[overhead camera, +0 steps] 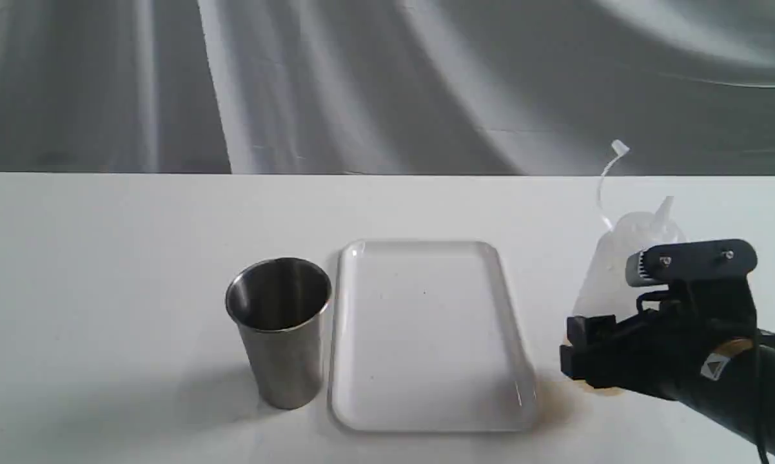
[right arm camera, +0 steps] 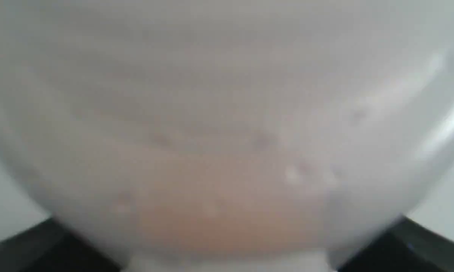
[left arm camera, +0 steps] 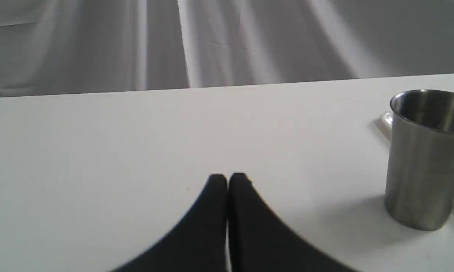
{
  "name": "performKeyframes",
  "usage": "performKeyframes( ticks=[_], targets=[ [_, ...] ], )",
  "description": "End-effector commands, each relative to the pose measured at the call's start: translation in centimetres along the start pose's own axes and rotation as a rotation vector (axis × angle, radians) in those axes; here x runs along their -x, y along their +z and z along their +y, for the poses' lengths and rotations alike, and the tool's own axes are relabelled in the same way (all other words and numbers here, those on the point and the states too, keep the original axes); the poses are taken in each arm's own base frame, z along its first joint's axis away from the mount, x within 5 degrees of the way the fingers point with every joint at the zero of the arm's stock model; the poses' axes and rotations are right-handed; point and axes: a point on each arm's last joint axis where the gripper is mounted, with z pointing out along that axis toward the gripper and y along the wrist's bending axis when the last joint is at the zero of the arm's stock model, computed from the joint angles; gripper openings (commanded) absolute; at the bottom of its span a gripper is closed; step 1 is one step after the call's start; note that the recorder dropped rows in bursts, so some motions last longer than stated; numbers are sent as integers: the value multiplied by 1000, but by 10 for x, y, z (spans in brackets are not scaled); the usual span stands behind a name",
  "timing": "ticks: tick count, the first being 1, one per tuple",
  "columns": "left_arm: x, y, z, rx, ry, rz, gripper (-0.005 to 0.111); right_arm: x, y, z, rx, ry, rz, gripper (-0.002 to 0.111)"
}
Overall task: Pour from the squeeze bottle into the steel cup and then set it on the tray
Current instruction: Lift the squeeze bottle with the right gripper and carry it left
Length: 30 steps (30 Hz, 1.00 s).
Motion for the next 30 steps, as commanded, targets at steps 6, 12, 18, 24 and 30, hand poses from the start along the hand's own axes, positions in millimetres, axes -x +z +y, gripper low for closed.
performKeyframes(
  ticks=[6, 12, 18, 24, 30],
  targets=[
    [-1, 0, 0, 1, -7, -6, 0, 24, -27, 1, 14, -185, -54, 14],
    [-1, 0, 0, 1, -7, -6, 0, 53, -30, 10, 87, -235, 36, 14],
    [-1, 0, 0, 2, -5, -6, 0, 107, -35, 17, 112, -309, 138, 14],
    [-1, 0, 0, 2, -5, -6, 0, 162, -50, 13, 12, -381, 111, 14],
    [-1, 0, 0, 1, -8, -6, 0, 180, -61, 31, -30, -513, 79, 14]
  ],
)
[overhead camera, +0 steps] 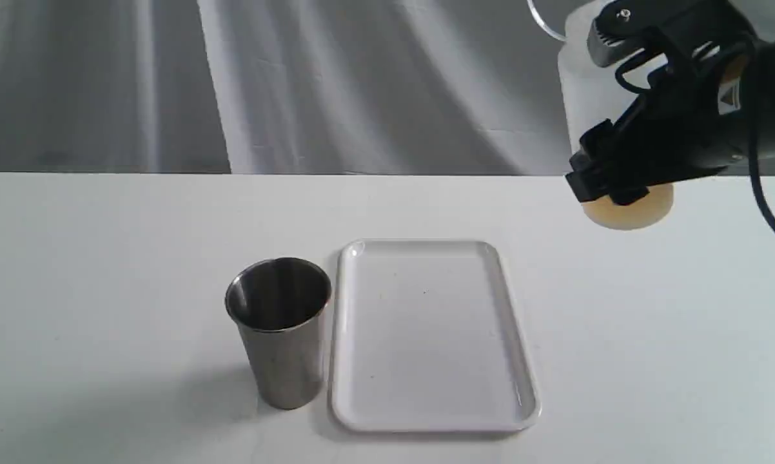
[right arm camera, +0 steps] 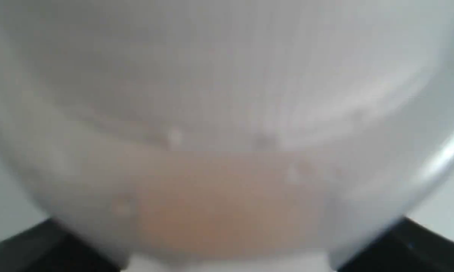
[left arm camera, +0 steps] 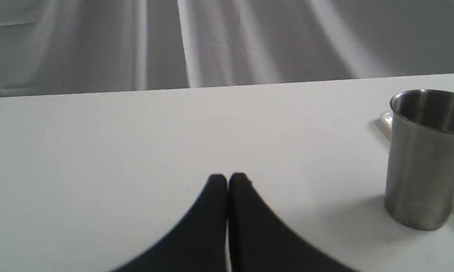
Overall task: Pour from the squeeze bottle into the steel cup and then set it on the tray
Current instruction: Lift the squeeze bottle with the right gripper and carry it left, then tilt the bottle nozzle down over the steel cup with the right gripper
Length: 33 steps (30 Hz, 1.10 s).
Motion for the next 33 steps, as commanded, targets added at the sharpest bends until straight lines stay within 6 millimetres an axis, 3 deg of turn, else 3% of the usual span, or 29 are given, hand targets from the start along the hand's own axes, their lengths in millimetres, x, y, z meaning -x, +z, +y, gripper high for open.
performKeyframes(
  ticks=[1, 5, 15, 23, 33],
  targets=[
    [-1, 0, 0, 1, -8, -6, 0, 13, -11, 11, -22, -89, -45, 14],
    [-1, 0, 0, 1, -8, -6, 0, 20, -10, 38, 10, -151, -70, 14],
    [-1, 0, 0, 2, -5, -6, 0, 11, 22, 102, 79, -306, 37, 14],
    [-1, 0, 0, 1, -7, -6, 0, 37, 32, 129, -35, -462, 79, 14],
    [-1, 0, 0, 2, -5, -6, 0, 35, 42, 152, -90, -644, 138, 14]
  ],
)
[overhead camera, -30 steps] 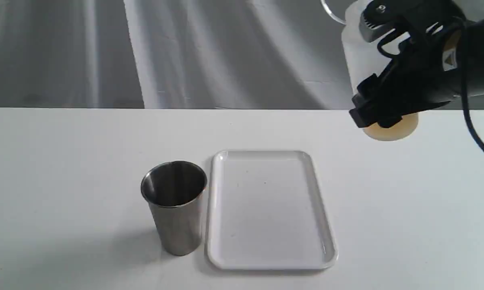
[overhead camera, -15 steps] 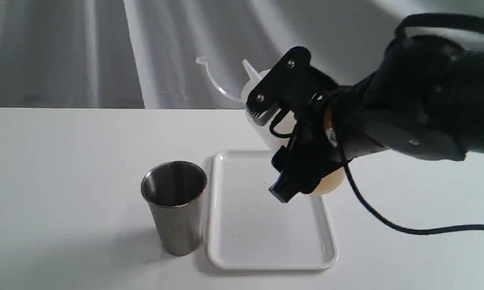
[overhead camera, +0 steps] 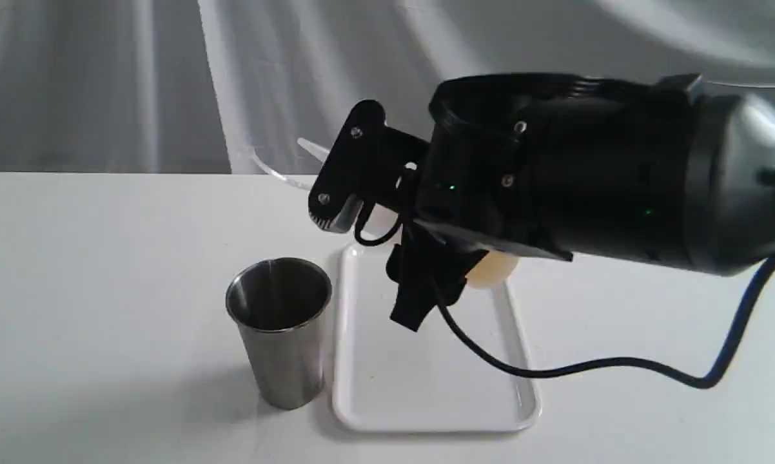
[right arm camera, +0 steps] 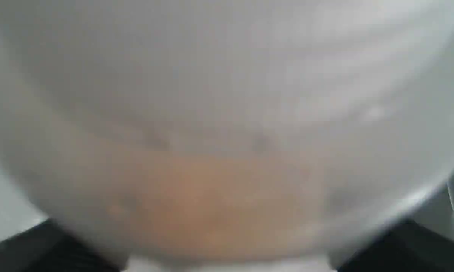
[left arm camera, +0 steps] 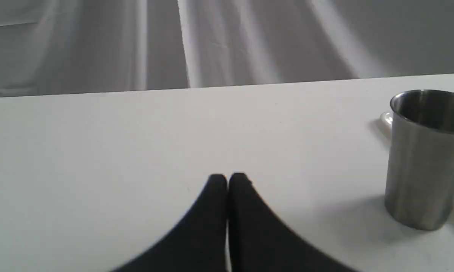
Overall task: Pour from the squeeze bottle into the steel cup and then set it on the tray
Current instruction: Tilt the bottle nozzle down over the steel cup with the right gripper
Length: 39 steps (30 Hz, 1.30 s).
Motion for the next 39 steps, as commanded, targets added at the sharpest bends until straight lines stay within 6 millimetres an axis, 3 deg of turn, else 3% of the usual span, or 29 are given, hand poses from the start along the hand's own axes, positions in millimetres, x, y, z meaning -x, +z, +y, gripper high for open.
performKeyframes(
  ticks=[1, 12, 19, 32, 39],
  targets=[
    [-1, 0, 0, 2, -5, -6, 0, 4, -4, -3, -44, -55, -10, 14],
    [-1, 0, 0, 1, -7, -6, 0, 4, 13, 10, -133, -187, 93, 14],
    [-1, 0, 0, 1, -7, -6, 0, 12, 8, 18, -149, -230, 57, 14],
    [-1, 0, 0, 2, -4, -6, 0, 7, 7, 12, -228, -259, 130, 14],
    [-1, 0, 0, 1, -7, -6, 0, 10, 24, 22, -265, -339, 143, 14]
  ],
)
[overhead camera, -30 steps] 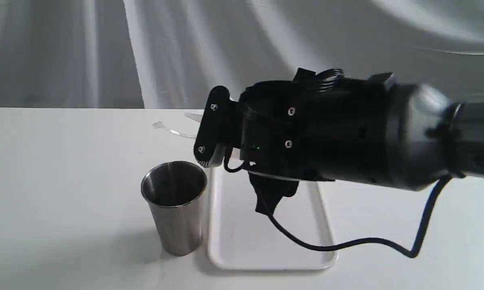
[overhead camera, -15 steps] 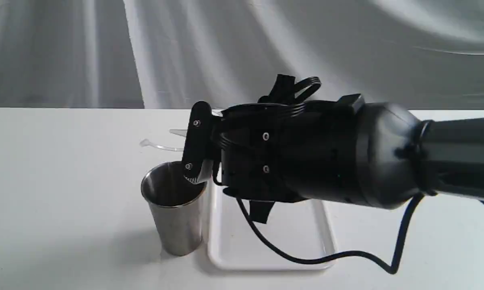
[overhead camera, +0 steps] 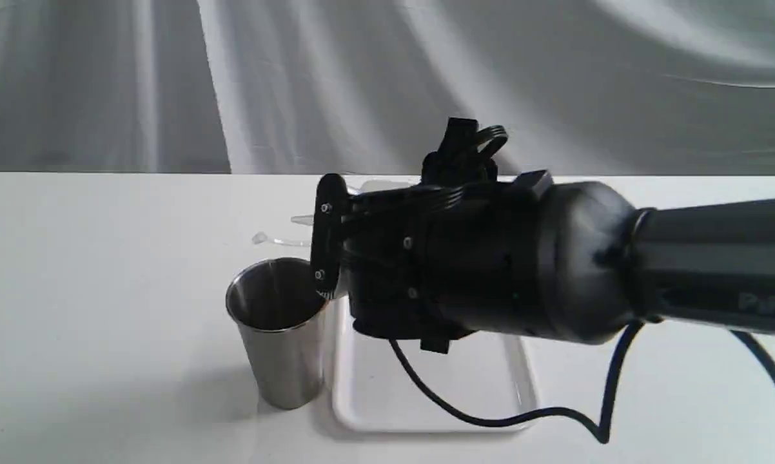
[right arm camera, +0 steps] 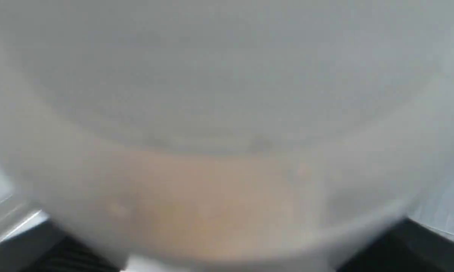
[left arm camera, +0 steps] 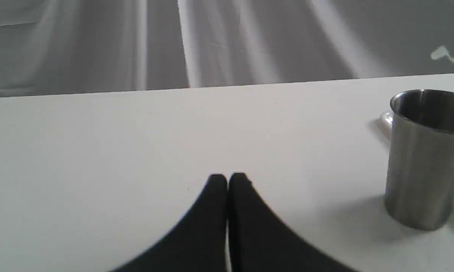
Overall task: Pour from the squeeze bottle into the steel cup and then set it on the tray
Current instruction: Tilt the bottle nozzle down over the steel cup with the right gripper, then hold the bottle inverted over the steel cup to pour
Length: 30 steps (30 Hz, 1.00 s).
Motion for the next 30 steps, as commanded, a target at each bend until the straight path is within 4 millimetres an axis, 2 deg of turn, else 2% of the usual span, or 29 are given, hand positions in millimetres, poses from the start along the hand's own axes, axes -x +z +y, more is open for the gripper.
performKeyframes(
  ticks=[1, 21, 30],
  targets=[
    [-1, 0, 0, 1, -7, -6, 0, 3, 2, -4, -59, -36, -7, 14],
    [-1, 0, 0, 1, -7, -6, 0, 12, -7, -28, -368, -218, -47, 14],
    [-1, 0, 0, 1, -7, -6, 0, 13, -9, -31, -414, -335, -23, 14]
  ],
)
